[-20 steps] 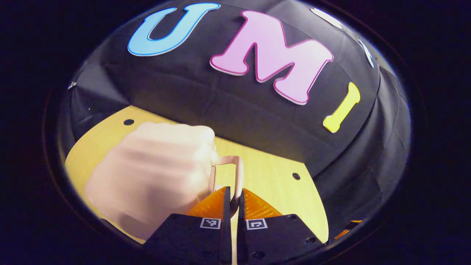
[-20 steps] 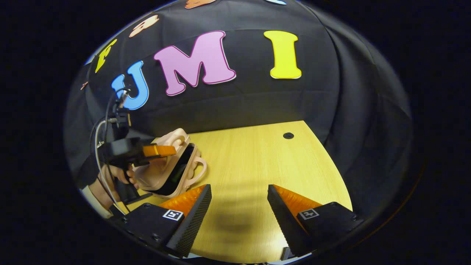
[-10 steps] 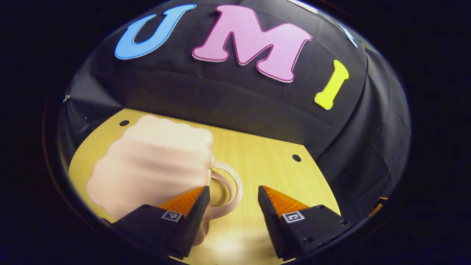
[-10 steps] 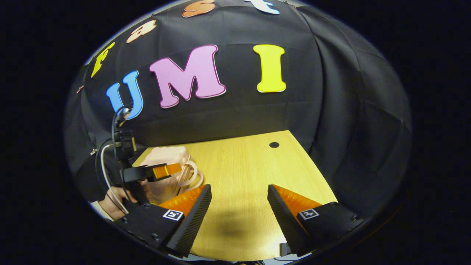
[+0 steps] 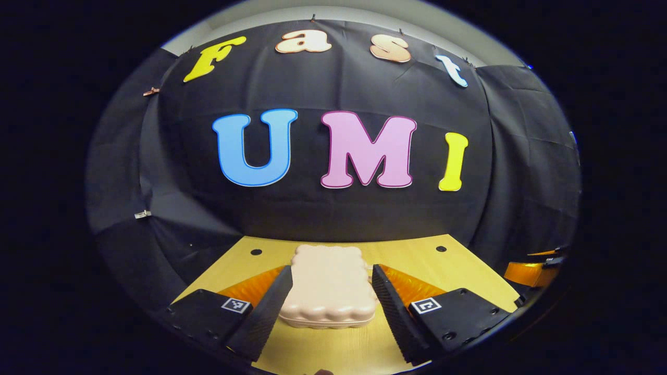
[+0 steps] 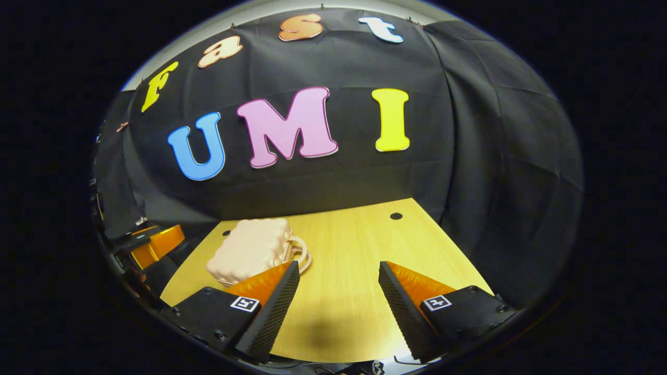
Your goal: First open the suitcase, pack the skin care products into it, and then close the suitcase.
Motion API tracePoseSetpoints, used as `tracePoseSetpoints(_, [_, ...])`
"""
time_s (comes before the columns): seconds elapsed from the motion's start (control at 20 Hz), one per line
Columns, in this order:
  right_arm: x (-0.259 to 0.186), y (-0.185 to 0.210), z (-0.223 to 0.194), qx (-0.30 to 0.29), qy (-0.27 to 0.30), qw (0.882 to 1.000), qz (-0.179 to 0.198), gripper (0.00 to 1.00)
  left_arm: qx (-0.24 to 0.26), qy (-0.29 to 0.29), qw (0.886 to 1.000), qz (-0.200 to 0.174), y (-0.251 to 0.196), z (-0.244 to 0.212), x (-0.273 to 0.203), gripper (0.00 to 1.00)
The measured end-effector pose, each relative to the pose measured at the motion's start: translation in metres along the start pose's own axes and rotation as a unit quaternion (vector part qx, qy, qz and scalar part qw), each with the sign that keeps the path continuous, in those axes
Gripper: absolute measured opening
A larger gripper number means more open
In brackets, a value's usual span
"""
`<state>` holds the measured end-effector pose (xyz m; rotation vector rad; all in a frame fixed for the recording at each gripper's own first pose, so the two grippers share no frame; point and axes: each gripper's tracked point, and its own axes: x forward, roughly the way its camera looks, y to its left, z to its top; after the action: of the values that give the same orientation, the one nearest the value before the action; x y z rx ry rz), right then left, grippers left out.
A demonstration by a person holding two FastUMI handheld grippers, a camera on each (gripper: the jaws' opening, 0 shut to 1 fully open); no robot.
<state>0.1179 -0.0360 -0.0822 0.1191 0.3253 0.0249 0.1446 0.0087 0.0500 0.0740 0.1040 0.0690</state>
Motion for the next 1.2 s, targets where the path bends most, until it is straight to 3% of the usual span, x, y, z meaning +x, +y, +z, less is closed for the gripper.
tracePoseSetpoints(0.2, [-0.024,0.023,-0.014,-0.024,-0.013,1.000,0.010,0.97,0.006,-0.013,1.000,0.008,0.020,-0.012,-0.045,0.96])
tracePoseSetpoints(0.55, [-0.039,0.061,-0.031,-0.026,-0.003,0.998,0.048,0.97,-0.003,-0.002,1.000,-0.010,-0.003,-0.045,-0.057,0.96])
tracePoseSetpoints(0.75, [-0.043,0.081,-0.039,-0.029,0.000,0.997,0.072,0.97,0.018,-0.016,1.000,-0.013,-0.005,-0.044,-0.063,0.96])
tracePoseSetpoints(1.2, [-0.053,0.081,-0.043,-0.038,-0.007,0.996,0.077,0.97,-0.006,-0.007,1.000,0.009,0.013,-0.056,-0.063,0.95])
